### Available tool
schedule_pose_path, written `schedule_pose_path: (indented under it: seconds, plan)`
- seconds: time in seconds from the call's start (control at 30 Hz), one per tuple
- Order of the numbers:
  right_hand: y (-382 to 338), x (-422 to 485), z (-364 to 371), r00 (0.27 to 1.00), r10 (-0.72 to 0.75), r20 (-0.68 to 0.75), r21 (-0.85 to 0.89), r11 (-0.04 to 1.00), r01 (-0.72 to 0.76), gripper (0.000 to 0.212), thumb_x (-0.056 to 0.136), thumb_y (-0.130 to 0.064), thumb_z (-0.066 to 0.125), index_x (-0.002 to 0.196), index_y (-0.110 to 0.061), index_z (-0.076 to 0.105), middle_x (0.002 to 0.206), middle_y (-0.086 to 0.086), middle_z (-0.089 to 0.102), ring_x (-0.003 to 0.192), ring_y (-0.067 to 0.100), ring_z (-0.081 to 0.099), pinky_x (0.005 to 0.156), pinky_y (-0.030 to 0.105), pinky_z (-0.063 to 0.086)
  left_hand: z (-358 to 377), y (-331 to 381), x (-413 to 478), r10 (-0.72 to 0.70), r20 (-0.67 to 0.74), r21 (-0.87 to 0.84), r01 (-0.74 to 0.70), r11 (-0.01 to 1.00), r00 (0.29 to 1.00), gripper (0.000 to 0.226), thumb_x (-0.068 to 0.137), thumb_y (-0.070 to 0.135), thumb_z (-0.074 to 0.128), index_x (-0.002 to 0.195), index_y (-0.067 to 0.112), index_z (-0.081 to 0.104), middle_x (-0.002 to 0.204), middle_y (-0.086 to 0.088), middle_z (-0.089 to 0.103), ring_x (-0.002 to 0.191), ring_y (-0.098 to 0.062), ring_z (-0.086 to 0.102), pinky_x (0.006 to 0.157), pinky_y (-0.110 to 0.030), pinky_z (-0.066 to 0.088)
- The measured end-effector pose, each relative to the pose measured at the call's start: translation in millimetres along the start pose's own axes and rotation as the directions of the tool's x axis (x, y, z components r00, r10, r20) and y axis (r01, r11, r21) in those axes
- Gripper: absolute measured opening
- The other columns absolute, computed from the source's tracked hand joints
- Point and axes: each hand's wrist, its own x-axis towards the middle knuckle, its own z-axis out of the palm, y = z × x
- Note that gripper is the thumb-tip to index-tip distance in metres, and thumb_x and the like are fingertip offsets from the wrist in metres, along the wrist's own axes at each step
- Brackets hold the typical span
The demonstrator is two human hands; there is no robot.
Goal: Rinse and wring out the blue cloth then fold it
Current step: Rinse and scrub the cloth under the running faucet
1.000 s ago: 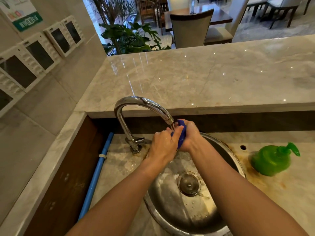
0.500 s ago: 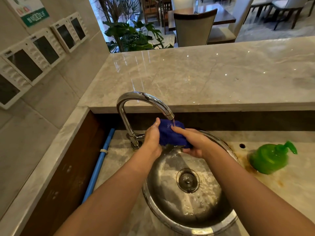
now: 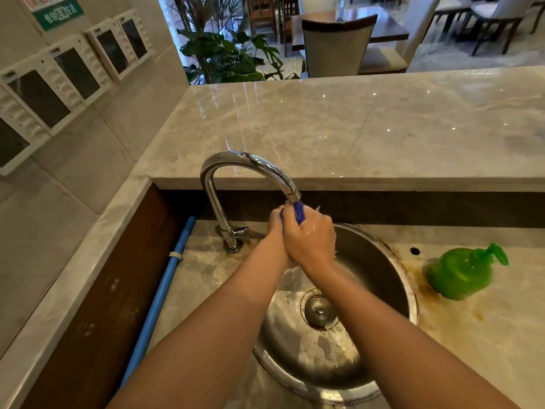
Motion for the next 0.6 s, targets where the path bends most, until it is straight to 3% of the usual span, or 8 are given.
schedule_pose_path:
  seconds: [0.07,0.17,0.23,0.3,0.37,0.43,0.5,0.6]
  plan:
    - [17,16,-4,0.999,-0.033,-0.021,-0.134,0.991,0.030,0.048,0.095,-0.052,0.035,0.057,-0.026,0.048,0.049,-0.008,0.052,0.044,0.006,0.052,0.046,0.023,0.036,-4,0,0,-0.071,0.059,-0.002,0.071,0.997,0.996,0.042,0.096,0.048,0.047,0.094,0.011,0.066,0.079,-0.011,0.070,0.083,-0.026,0.066,0.082,-0.039,0.053]
    - [51,40,-15,0.927,0.346,0.144,-0.020,0.938,-0.347,0.039,0.099,-0.043,0.046,0.072,-0.018,0.060,0.072,0.005,0.067,0.062,0.017,0.063,0.062,0.036,0.053,-3,2,-3,-0.056,0.110,0.223,0.030,0.974,0.992,0.043,0.099,0.046,0.047,0.120,0.010,0.059,0.109,-0.019,0.072,0.100,-0.031,0.069,0.094,-0.047,0.055]
    - [56,39,-17,0.720,0.534,0.443,0.243,0.701,-0.670,0.030,0.096,-0.042,0.056,0.088,-0.014,0.065,0.087,0.011,0.072,0.076,0.023,0.070,0.068,0.037,0.055,2,6,-5,-0.042,0.087,0.240,0.020,0.971,0.995,0.046,0.091,0.048,0.061,0.119,0.012,0.061,0.108,-0.019,0.072,0.097,-0.034,0.071,0.089,-0.048,0.058]
    - [50,31,-20,0.540,0.501,0.677,0.410,0.353,-0.841,0.038,0.089,-0.048,0.065,0.097,-0.012,0.072,0.095,0.014,0.077,0.080,0.028,0.076,0.067,0.036,0.058,1,9,-3,-0.009,0.060,0.188,-0.003,0.982,0.998,0.042,0.087,0.046,0.068,0.113,0.013,0.065,0.103,-0.016,0.074,0.092,-0.033,0.072,0.079,-0.043,0.061]
    - [45,27,-24,0.520,0.433,0.737,0.504,0.161,-0.848,0.041,0.086,-0.052,0.067,0.098,-0.014,0.076,0.100,0.015,0.077,0.084,0.031,0.076,0.072,0.040,0.061,-6,14,2,0.007,0.023,0.098,-0.010,0.995,1.000,0.035,0.092,0.041,0.063,0.114,0.014,0.066,0.102,-0.015,0.074,0.091,-0.032,0.072,0.075,-0.041,0.060]
    - [38,25,-26,0.626,0.415,0.660,0.580,0.249,-0.776,0.040,0.088,-0.052,0.063,0.102,-0.015,0.074,0.099,0.013,0.078,0.087,0.027,0.076,0.076,0.040,0.060,-15,22,4,-0.047,-0.013,-0.034,0.046,0.998,0.999,0.040,0.097,0.041,0.055,0.124,0.012,0.061,0.115,-0.018,0.070,0.103,-0.036,0.067,0.087,-0.047,0.055]
    - [21,18,-21,0.784,0.392,0.481,0.580,0.528,-0.620,0.040,0.091,-0.052,0.058,0.096,-0.015,0.073,0.089,0.010,0.077,0.082,0.019,0.074,0.076,0.038,0.056,-17,22,3,-0.105,-0.073,-0.135,0.094,0.986,0.992,0.044,0.098,0.043,0.049,0.128,0.012,0.056,0.120,-0.020,0.065,0.111,-0.038,0.060,0.094,-0.052,0.048]
    - [-2,-4,5,0.980,0.099,0.175,0.334,0.930,-0.154,0.052,0.090,-0.058,0.045,0.067,-0.016,0.064,0.058,0.004,0.063,0.056,0.009,0.060,0.058,0.022,0.043,-10,10,2,-0.036,-0.027,-0.250,0.028,0.968,0.999,0.036,0.100,0.039,0.042,0.094,0.008,0.059,0.072,-0.011,0.065,0.077,-0.023,0.060,0.072,-0.037,0.046]
